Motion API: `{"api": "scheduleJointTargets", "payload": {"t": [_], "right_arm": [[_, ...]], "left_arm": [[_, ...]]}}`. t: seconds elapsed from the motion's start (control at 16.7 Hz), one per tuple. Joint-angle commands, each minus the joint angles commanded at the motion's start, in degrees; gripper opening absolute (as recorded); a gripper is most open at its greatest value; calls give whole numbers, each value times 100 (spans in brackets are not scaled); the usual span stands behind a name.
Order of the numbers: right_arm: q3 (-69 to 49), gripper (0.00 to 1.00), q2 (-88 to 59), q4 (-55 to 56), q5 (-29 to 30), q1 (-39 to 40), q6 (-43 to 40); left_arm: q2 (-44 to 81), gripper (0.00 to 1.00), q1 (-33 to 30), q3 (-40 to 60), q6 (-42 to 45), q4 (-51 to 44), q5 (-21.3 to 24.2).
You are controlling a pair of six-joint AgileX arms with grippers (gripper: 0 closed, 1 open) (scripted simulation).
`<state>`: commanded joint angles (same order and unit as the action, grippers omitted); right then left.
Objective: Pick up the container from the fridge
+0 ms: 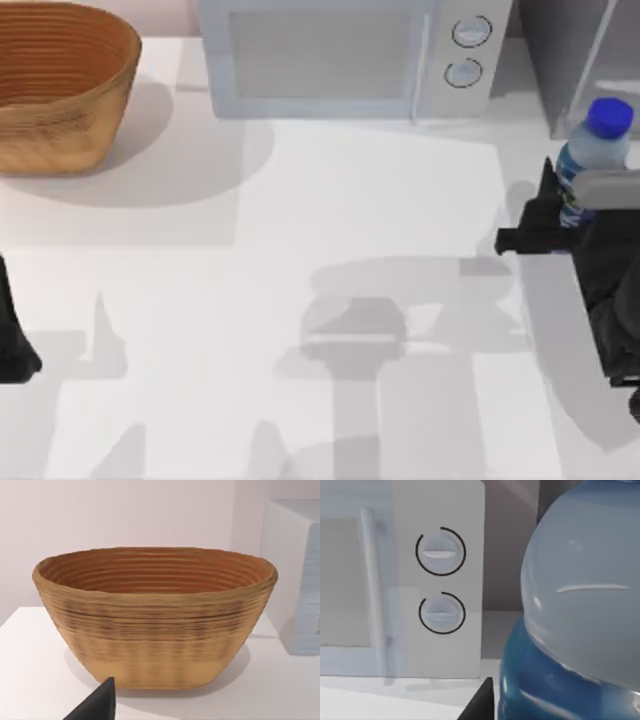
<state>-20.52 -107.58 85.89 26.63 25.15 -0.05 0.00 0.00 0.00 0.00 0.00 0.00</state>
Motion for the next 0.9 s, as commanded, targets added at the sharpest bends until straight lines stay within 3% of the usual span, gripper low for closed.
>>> {"api": "scheduleJointTargets", "payload": {"t": [0.42, 0.72, 0.9], "right_arm": [[-919, 0, -1195, 362, -349, -349, 18], [-995, 0, -1282, 391, -380, -377, 19], [-995, 23, -1282, 391, -380, -377, 19]], "left_arm": [[0, 100, 0, 0, 0, 0, 0], [0, 100, 0, 0, 0, 0, 0], [0, 100, 0, 0, 0, 0, 0]]}}
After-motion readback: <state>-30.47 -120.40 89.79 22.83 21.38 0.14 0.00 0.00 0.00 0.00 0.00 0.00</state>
